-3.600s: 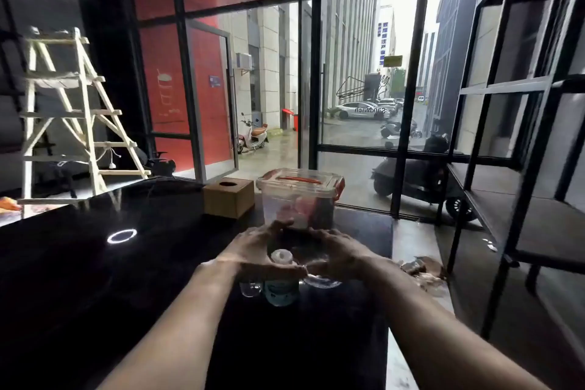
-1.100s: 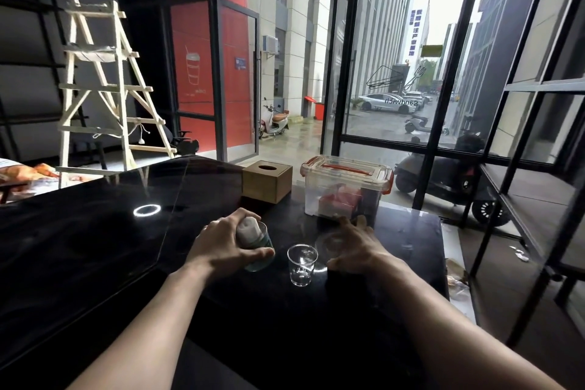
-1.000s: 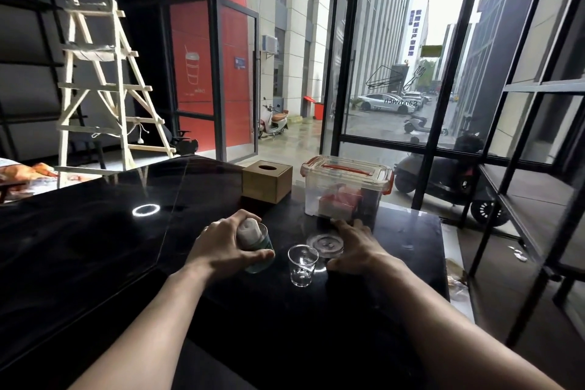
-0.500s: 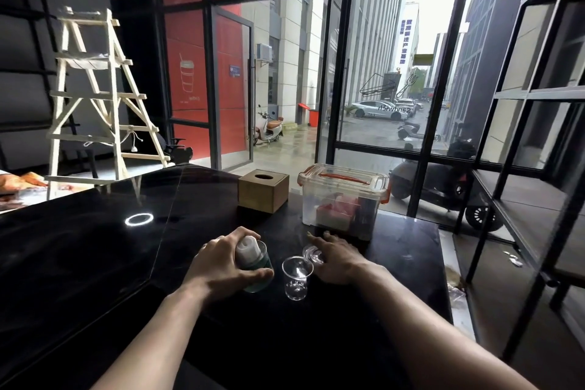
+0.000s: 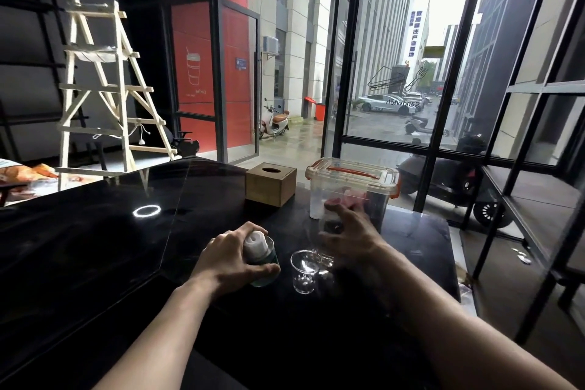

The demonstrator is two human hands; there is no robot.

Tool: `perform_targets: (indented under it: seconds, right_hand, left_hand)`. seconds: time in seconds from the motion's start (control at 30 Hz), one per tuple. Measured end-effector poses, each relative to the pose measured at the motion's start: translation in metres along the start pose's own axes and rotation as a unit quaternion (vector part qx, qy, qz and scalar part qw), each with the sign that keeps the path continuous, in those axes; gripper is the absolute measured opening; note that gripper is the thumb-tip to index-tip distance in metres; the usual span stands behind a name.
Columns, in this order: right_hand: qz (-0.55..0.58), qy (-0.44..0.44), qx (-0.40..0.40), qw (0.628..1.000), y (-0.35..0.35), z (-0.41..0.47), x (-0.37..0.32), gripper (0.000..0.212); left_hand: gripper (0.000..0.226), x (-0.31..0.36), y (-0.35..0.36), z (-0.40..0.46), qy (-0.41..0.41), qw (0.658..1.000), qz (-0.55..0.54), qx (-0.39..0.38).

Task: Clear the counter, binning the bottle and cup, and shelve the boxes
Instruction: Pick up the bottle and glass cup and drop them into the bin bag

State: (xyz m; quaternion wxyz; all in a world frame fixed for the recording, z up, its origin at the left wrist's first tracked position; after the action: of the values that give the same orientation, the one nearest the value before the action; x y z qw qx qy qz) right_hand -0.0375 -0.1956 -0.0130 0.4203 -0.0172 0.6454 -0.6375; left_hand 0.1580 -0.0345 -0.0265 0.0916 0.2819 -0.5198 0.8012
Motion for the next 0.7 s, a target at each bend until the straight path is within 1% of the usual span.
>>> perform_targets:
  seconds: [0.07,0.1,0.17,0.23,0.33,0.43,0.53,0.7]
  right_hand:
    - [-0.012,-0.065,0.02,0.998,-0.012,-0.006,-0.024,0.081]
    - [-0.015,-0.093,0.015,0.995,-0.014,-0.01,-0.037,0.075]
    - [-0.029,-0.131,-0.032,0.991,-0.007,-0.021,-0.059,0.063]
    - [-0.056,-0.149,-0.087,0.983,0.007,-0.033,-0.077,0.06]
    - [-0.106,-0.15,-0.122,0.975,0.024,-0.045,-0.09,0.062]
    - [-0.131,-0.132,-0.127,0.974,0.037,-0.051,-0.089,0.068]
    - [-0.146,-0.112,-0.131,0.974,0.047,-0.05,-0.088,0.065]
    - [-0.188,-0.093,-0.155,0.965,0.06,-0.048,-0.087,0.076]
  left_hand:
    - [0.076,0.0,-0.001,-0.001,-0.007,1.0,0.0,-0.001]
    - [0.076,0.0,-0.001,-0.001,-0.01,1.0,0.001,-0.002]
    - [0.077,0.001,-0.001,-0.003,-0.015,1.0,0.005,-0.004]
    - [0.077,0.002,-0.002,-0.004,-0.02,1.0,0.009,-0.006]
    - [0.076,0.002,-0.004,-0.007,-0.027,0.999,0.012,-0.012]
    - [0.076,0.003,-0.002,-0.01,-0.035,0.999,0.004,-0.021]
    - [0.074,0.005,0.004,-0.014,-0.038,0.999,-0.014,-0.023]
    - [0.074,0.004,0.009,-0.018,-0.047,0.998,-0.031,-0.021]
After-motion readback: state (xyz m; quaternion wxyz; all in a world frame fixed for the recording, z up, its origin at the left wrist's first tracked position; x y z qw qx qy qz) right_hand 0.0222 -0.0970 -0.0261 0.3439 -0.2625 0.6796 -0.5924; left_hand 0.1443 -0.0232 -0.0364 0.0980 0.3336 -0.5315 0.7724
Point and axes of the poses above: each hand's wrist, its own z-axis towards the middle knuckle, its own y-axis out of the palm, x = y × z, the point moved 9 cm from there along z, towards the middle knuckle
